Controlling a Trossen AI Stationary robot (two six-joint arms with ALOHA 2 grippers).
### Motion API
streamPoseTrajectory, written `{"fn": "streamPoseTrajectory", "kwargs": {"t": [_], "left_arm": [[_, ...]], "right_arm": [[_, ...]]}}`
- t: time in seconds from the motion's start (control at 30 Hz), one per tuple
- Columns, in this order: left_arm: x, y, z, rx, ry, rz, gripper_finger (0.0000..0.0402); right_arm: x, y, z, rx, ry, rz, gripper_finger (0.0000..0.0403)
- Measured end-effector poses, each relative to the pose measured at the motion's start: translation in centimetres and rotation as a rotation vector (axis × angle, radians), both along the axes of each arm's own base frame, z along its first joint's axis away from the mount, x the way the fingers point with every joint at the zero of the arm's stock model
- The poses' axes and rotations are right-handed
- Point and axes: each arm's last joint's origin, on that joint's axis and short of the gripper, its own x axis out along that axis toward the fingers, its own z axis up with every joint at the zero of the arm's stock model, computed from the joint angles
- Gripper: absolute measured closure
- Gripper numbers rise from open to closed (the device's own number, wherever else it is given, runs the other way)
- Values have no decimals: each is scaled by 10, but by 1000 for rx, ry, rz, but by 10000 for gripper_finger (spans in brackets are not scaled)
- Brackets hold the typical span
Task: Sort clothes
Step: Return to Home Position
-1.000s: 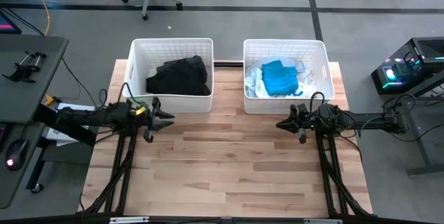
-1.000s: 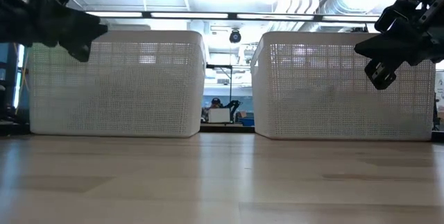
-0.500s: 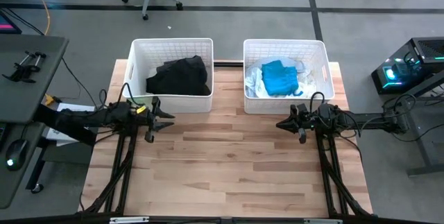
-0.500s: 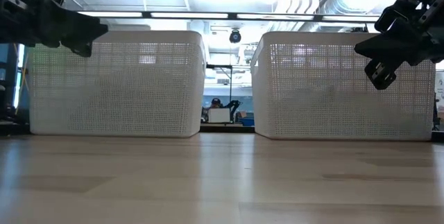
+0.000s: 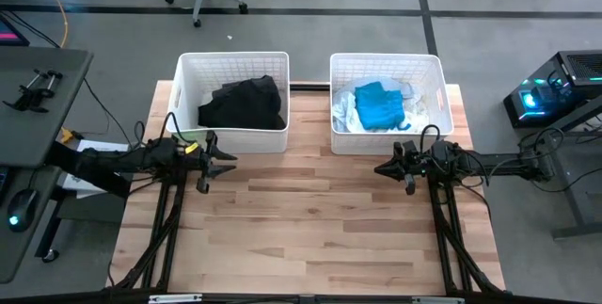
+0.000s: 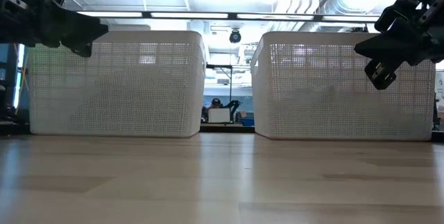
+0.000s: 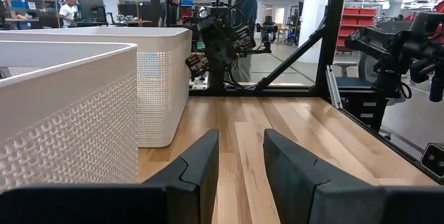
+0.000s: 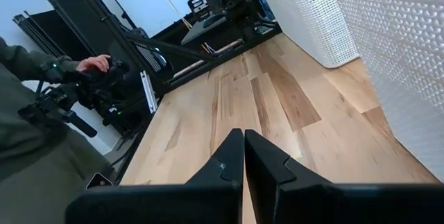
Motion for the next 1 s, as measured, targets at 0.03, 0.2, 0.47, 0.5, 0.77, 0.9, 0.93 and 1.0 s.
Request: {"fn": "streamPoseTrajectory", "kwargs": {"t": [0.03,0.2,0.47,0.5,0.77,0.9,0.93,1.0], "left_arm": [[0,0,0,0,0,0,299],[0,0,0,0,0,1,299],[0,0,0,0,1,6,299],[0,0,0,0,1,6,299],[0,0,0,0,1,6,299],[0,0,0,0,1,6,299],[0,0,0,0,0,6,299],[0,0,0,0,0,6,299]], "right_arm": [[0,0,0,-1,0,0,403],[0,0,0,-233,-21,29,403],[0,0,0,-309,-28,35,403],[0,0,0,-303,-27,34,403],[0,0,0,-287,-25,30,403],[0,0,0,-289,-25,29,403],[0,0,0,-289,-25,29,403],[0,0,0,-285,-25,29,403]]}}
